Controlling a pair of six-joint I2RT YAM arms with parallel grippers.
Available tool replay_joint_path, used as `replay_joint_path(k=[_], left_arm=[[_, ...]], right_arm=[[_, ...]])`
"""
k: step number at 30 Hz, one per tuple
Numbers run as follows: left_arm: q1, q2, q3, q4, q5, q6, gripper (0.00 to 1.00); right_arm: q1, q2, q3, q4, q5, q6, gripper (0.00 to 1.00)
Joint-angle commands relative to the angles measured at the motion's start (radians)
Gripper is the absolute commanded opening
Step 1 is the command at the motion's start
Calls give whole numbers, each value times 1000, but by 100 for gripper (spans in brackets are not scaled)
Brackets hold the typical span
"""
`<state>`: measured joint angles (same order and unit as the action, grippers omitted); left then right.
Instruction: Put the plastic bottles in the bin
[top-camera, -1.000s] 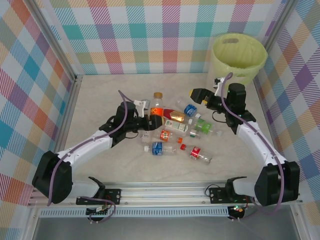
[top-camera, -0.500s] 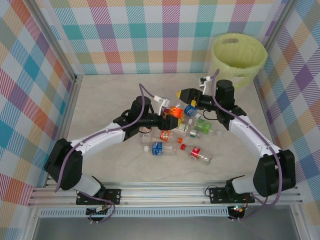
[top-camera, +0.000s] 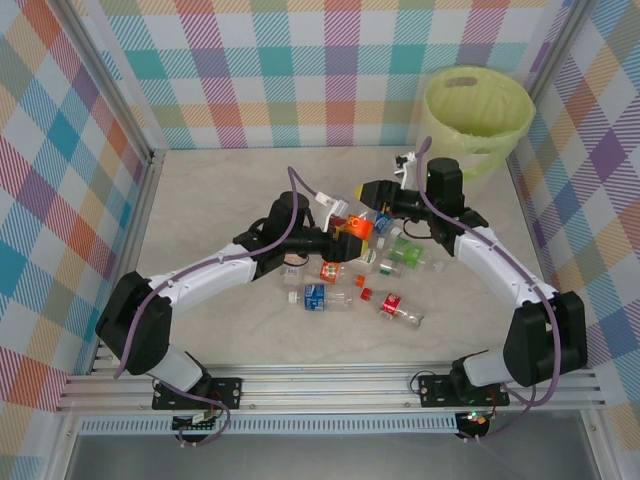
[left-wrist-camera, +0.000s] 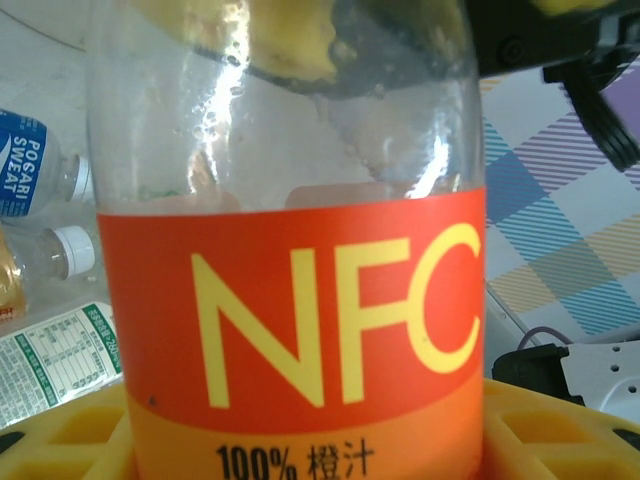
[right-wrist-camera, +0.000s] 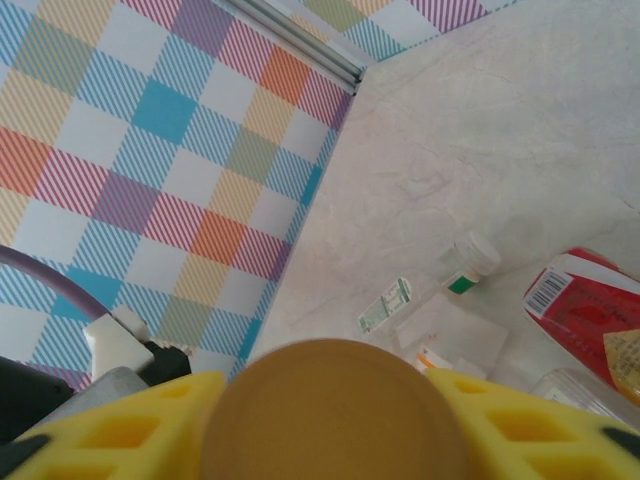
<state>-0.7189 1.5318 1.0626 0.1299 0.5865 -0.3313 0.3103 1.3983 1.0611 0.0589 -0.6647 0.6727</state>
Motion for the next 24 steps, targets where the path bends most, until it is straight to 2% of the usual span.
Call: replay_joint_path(k=[1,6,9,10,14,19,24], left_arm=[[-15,5,36,13,25,23,44],[-15,4,33,12,32,19,50],[-16,0,31,1,23,17,66],[-15,-5,27,2,21,17,74],[-13,-39,-5,41,12,17,88],[0,-103,-65,98,-39,17,100],[29,-187,-151,140,-170,-3,100]], right_arm=[[9,11,22,16,-24,-3,44],[9,10,23,33,-20,-3,36],[9,3,22,30,-15,-5,35],[8,0,22,28,-10,-8,35],[9,-15,20,-1,33,-34,33],[9,-34,33,-57,104,-92,32],[7,-37,85,-151,159,-179,32]])
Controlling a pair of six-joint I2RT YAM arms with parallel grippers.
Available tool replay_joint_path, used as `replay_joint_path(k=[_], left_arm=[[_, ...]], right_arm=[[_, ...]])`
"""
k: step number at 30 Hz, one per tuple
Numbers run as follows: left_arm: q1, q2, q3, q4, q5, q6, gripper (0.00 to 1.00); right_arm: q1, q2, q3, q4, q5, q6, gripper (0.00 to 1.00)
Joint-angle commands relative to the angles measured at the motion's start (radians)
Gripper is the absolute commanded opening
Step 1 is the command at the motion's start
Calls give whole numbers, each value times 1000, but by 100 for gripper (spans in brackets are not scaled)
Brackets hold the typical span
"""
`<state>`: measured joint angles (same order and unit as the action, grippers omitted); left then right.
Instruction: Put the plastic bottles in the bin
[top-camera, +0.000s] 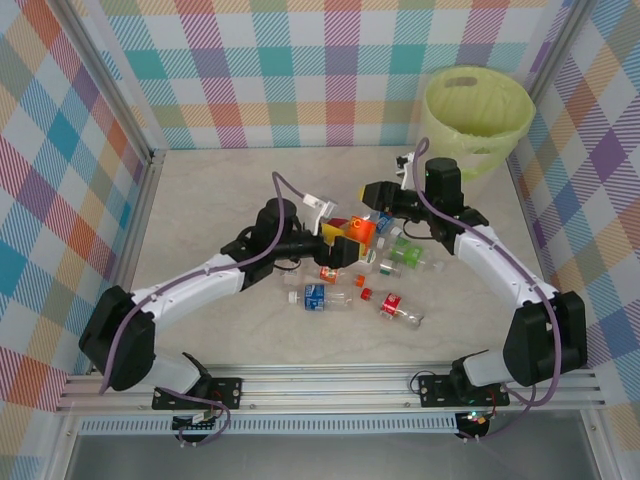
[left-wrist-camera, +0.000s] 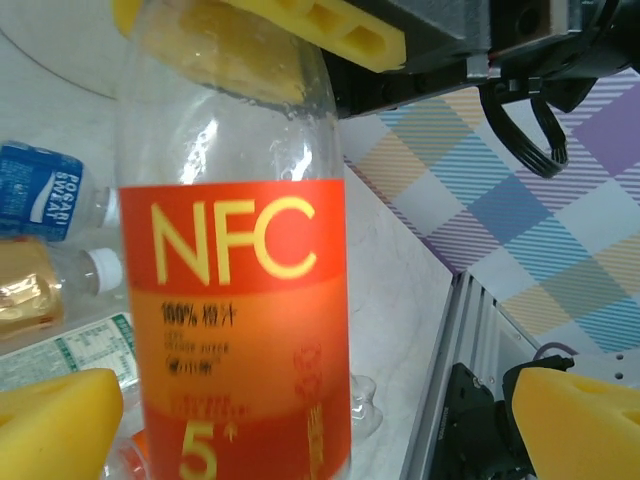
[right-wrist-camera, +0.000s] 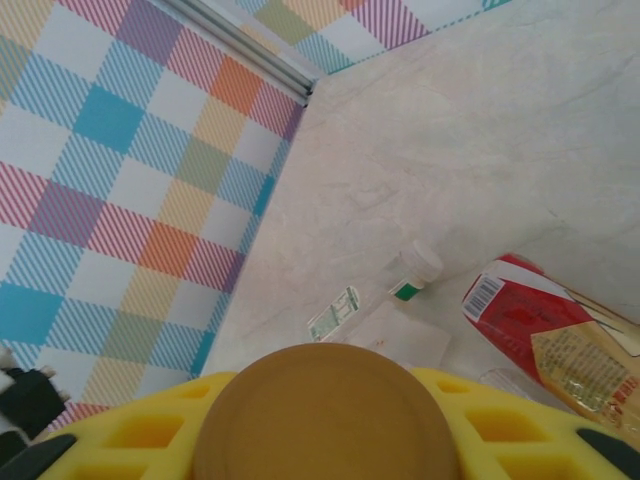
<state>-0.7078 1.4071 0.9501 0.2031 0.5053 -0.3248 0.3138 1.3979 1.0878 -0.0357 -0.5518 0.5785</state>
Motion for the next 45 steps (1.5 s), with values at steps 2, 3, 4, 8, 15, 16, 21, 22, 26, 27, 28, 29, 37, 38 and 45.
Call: replay_joint_path(k=[2,3,4,8,15,16,21,22,26,27,28,29,37,38,45], left_arm=[[31,-102,-81,79,-187,-24,100],[36,-121,-99,78,-241,-34,100],[43,-142,-119,78,-300,-44,100],[51,-208,-180,36,-563,-74,100],[74,-318,-280,-29,-857,-200,100],[81,-328,-291,-32,-860,-211,100],[102,-343,-311,-88,-861,-238,100],[102,-341,-313,-94,-860,-237,100],[107,-342,-330,-89,-854,-247,100],[108,-346,-333,-88,-853,-254,100],[109,-348,-335,-87,-852,-259,100],[110,-352,-338,-88,-852,-262,100],[125,-371,-356,-97,-843,-285,100],[126,-372,-358,-97,-839,-287,100],[137,-372,-371,-84,-823,-317,100]], right_arm=[[4,-36,77,-75,69,-111,32],[4,-36,82,-76,79,-120,32],[4,-35,90,-77,92,-131,32],[1,-17,136,-88,134,-180,32],[-23,55,259,-82,162,-248,32],[-32,65,276,-77,164,-250,32],[-81,119,376,-40,162,-251,32],[-87,130,396,-37,164,-253,32],[-119,160,455,16,219,-255,32],[-131,165,462,40,233,-250,33],[-140,170,469,59,241,-241,33],[-158,178,483,80,250,-225,33],[-278,231,555,211,341,-132,34],[-292,238,564,223,355,-125,34],[-355,265,589,339,487,-116,35]])
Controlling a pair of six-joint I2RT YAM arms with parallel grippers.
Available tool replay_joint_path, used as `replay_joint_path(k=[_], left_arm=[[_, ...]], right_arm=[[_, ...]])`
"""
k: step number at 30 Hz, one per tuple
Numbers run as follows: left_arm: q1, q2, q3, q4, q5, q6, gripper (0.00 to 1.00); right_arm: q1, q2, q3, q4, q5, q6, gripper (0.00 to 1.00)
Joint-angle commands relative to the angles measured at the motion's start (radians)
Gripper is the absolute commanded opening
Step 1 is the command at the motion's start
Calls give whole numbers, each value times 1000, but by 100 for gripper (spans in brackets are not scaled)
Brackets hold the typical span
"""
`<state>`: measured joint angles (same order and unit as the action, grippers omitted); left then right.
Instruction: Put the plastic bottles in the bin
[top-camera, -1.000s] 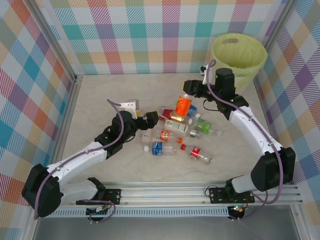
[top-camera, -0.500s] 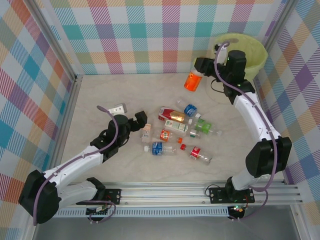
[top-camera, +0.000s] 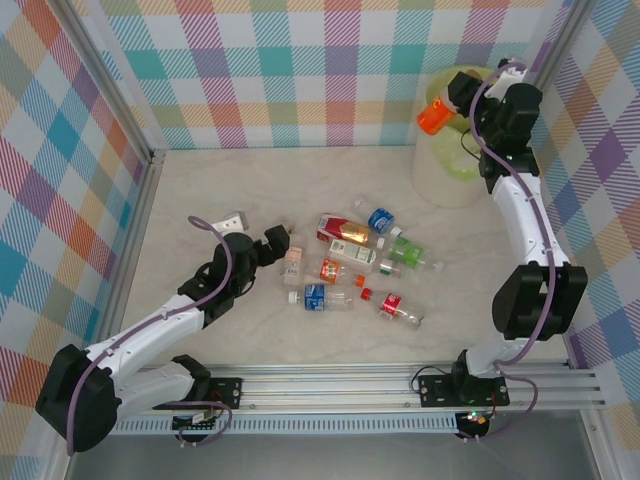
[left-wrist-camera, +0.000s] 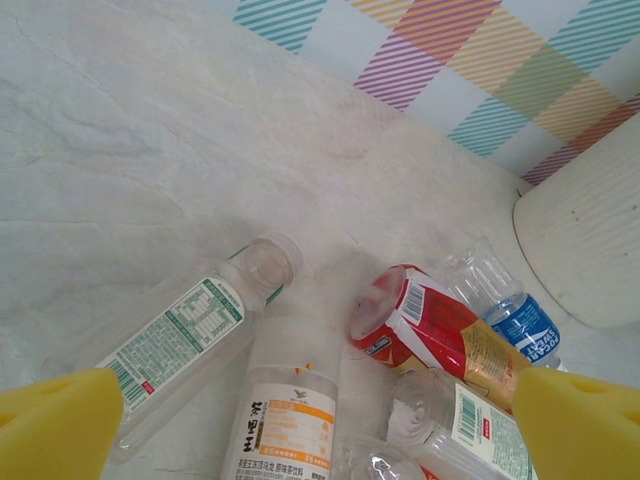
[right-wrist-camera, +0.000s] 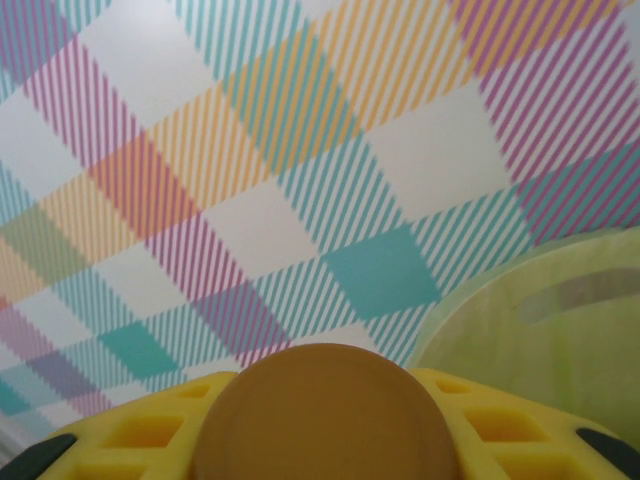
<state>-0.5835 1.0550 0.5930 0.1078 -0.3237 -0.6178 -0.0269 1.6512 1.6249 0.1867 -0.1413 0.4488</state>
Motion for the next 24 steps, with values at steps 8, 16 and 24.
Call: replay_joint_path(k=[8,16,24], left_arm=[[19,-40,-37,15,7,-47,100],[25,-68,-59,6,-1,-62,100],[35,-79,-74,-19,-5,-86,100]], right_arm=[[-35,73,72,202,254,-63,36],[-35,187,116,215,397,-352,37],[9,250,126,237,443,-795,41]])
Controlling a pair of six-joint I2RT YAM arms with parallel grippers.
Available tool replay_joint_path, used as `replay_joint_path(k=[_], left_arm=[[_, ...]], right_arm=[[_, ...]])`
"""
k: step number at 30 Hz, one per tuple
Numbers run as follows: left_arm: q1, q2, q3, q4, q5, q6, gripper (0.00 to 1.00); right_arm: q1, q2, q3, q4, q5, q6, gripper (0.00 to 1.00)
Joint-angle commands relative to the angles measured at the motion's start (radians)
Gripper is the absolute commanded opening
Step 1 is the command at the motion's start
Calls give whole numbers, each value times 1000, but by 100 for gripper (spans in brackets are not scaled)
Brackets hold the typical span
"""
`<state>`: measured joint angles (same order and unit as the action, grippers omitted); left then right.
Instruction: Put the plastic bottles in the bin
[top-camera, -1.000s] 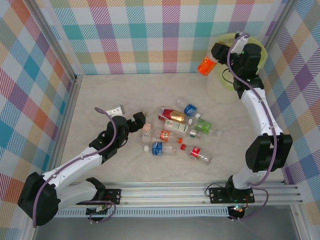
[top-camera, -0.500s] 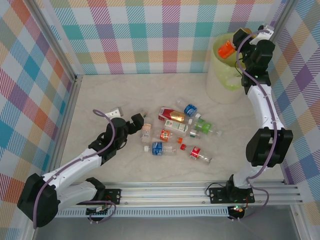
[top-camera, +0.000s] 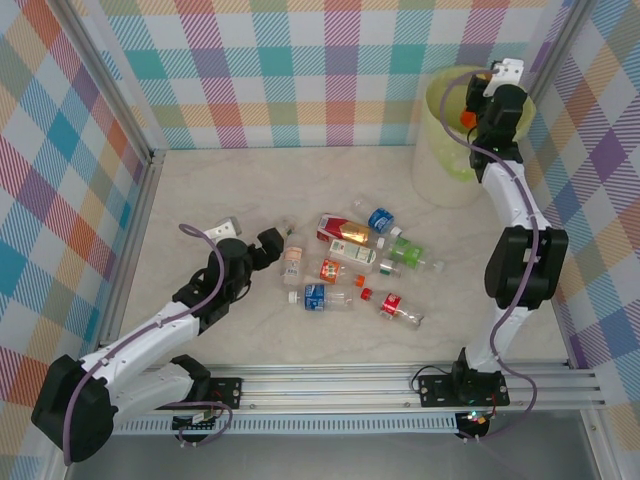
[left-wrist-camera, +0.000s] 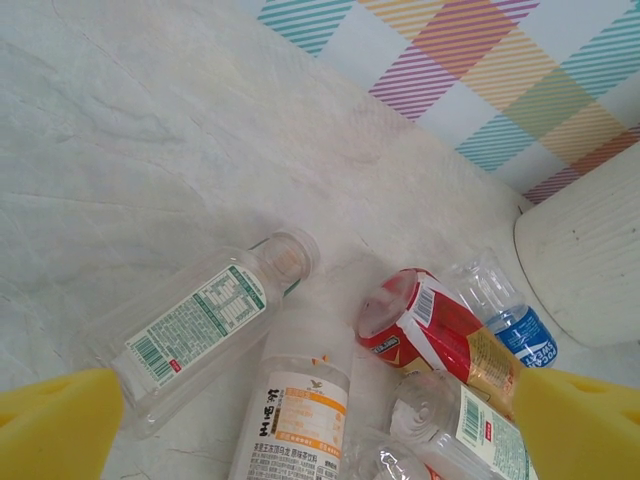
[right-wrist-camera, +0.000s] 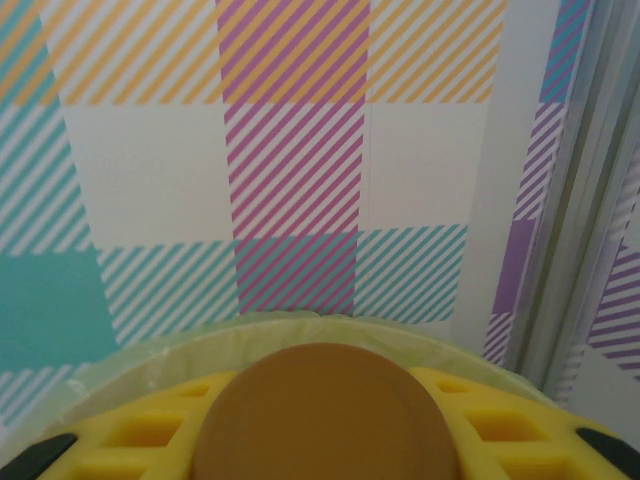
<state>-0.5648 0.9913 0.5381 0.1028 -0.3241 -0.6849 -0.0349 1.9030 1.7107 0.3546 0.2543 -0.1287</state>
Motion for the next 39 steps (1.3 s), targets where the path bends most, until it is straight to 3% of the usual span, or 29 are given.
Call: replay_joint_path(k=[1,6,12,20,25,29,32,35,39], left_arm=[[18,-15,-20,-15,-2,-22,100],[26,-15,-26,-15,2,-36,100],[36,-15,-35,-11,13,-51,100],[43,-18,-36,-15,26,-65,100],[49,-7,-37,-24,25,-84,100],[54,9,-35,-21,50,-94,100],[58,18,-28,-29,67,-100,100],[62,30,-18,-36,87,-98,100],[68,56,2,-53,111,-92,100]], right_arm=[[18,3,41,70,56,-254,41],[33,13,29,93,71,-408,44],[48,28,49,84,132,-497,66],[67,-13,35,42,140,-453,73],[99,-93,9,-95,125,-336,79],[103,-195,-26,-296,-15,-142,83],[105,-269,-64,-446,-194,-37,84],[110,-351,-143,-536,-355,9,89],[117,-466,-262,-613,-476,58,90]])
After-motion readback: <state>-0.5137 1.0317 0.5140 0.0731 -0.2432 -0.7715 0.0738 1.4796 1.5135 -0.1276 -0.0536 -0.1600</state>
